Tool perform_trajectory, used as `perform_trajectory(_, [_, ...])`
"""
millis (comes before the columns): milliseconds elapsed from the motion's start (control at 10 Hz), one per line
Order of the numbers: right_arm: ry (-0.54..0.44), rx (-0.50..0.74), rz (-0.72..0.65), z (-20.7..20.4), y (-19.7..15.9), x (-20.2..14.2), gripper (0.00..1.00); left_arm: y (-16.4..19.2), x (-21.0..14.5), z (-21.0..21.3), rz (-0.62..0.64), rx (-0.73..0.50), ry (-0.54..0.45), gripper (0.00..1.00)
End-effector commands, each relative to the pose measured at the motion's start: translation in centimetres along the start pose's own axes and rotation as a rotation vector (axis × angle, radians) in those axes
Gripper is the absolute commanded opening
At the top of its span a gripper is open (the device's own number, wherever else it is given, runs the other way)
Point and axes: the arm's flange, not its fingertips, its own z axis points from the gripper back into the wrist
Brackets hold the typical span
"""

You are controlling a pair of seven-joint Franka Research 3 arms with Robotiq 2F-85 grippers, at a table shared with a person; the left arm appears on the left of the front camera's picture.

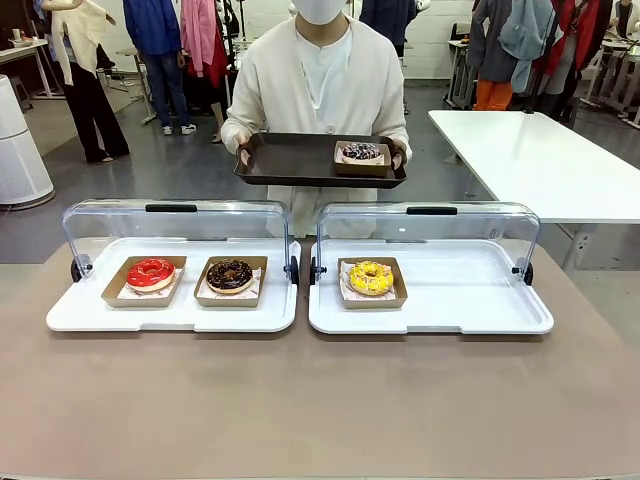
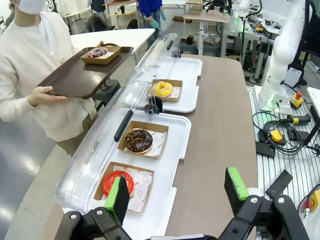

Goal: Provide the desired donut to the person.
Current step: Pick up and lift the Paper togo box containing the Donut pointed at by the person.

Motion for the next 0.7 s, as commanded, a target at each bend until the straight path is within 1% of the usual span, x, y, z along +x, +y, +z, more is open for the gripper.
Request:
perform_trajectory(0, [-0.015, -0.037, 0.029, -0.4, 0.2, 1.5, 1.00, 0.0, 0.1, 0.0, -0.010, 0.009, -0.008, 1.00])
perform_trajectory(100, [-0.012, -0.042, 0.078, -0.7, 0.2, 1.9, 1.00, 0.0, 0.1, 0.0, -0.010, 0.009, -0.008, 1.00])
perform_trajectory(200, [0.020, -0.069, 0.110, -1.8, -0.2, 2.1, 1.00, 0.0, 0.1, 0.0, -0.010, 0.009, -0.008, 1.00])
perform_trajectory(300, [0.001, -0.012, 0.032, 0.0, 0.2, 1.2, 1.00, 0.0, 0.1, 0.0, -0.010, 0.009, -0.008, 1.00])
perform_trajectory(600, [0.001, -0.012, 0.032, 0.0, 0.2, 1.2, 1.00, 0.0, 0.1, 0.0, -0.010, 0.009, -0.008, 1.00])
